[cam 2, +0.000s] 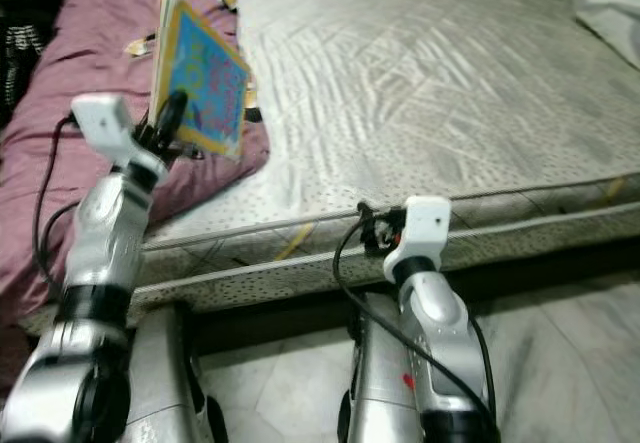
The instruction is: Clean up the room
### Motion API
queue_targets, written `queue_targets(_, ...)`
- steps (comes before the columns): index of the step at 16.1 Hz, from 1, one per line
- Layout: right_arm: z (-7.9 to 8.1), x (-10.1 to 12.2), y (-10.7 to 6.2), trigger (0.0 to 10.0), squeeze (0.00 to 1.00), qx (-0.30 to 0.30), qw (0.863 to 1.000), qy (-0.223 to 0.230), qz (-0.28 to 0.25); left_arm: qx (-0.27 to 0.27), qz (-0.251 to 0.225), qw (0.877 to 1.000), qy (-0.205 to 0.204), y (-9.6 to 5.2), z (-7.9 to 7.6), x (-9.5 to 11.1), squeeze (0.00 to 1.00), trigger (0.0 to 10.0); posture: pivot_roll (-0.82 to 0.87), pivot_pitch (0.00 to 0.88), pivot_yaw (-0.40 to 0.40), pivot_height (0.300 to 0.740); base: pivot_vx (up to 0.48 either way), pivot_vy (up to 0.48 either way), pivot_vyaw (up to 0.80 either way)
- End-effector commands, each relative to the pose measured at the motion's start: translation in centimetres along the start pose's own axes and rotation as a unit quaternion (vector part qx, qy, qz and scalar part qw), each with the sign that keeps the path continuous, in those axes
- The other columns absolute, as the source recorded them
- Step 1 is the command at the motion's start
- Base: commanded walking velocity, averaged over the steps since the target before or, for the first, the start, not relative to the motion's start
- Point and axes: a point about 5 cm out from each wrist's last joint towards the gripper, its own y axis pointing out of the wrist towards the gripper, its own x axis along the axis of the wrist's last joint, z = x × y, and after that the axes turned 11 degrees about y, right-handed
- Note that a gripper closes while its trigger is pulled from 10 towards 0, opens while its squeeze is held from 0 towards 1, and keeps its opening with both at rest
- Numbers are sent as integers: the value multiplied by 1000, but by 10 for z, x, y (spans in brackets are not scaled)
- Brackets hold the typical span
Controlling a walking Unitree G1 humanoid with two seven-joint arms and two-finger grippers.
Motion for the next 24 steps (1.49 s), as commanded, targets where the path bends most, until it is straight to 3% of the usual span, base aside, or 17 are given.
queue_targets(1, -2, 1, 2, 10000, 0, -8, 1000, 5, -6, -17, -44, 998, 31, 5, -3, 25, 0, 0, 3, 0, 20, 472, 0, 0, -425)
queue_targets(3, -1, 1, 6, 10000, 0, -6, 1000, 6, -8, -31, -52, 997, 49, -1, -8, 30, 0, 0, 14, 0, 17, 481, 0, 0, 0)
queue_targets(6, 0, 2, 14, 10000, 0, -8, 1000, 15, -19, -12, -32, 999, 17, -20, -25, 24, 0, 0, 20, 0, 17, 507, 0, 0, 0)
queue_targets(8, -1, 3, 15, 10000, 0, -13, 1000, 16, -24, -13, -22, 1000, 18, -27, -30, 23, 0, 0, 20, 0, 16, 516, 0, 0, 0)
queue_targets(15, -6, 6, 15, 10000, 0, -32, 999, 13, -40, -25, 25, 999, 39, -38, -43, 13, 0, 0, 15, 0, 27, 560, 0, 0, 0)
queue_targets(17, -9, 8, 15, 10000, 0, -40, 998, 6, -45, -21, 39, 998, 48, -40, -42, 10, 0, 7255, 11, 0, 30, 583, 0, 0, 0)
queue_targets(18, -11, 10, 16, 10000, 0, -44, 998, 7, -50, -16, 44, 997, 60, -41, -39, 9, 0, 10000, 10, 0, 32, 597, 0, 0, 0)
queue_targets(22, -13, 11, 16, 10000, 0, -52, 997, 9, -54, -7, 48, 996, 70, -41, -36, 7, 0, 10000, 10, 0, 33, 644, 0, 0, 0)
queue_targets(24, -15, 9, 16, 10000, 0, -82, 995, -9, -54, 0, 52, 994, 95, -42, -33, 7, 0, 10000, 9, 0, 35, 658, 0, 0, 0)
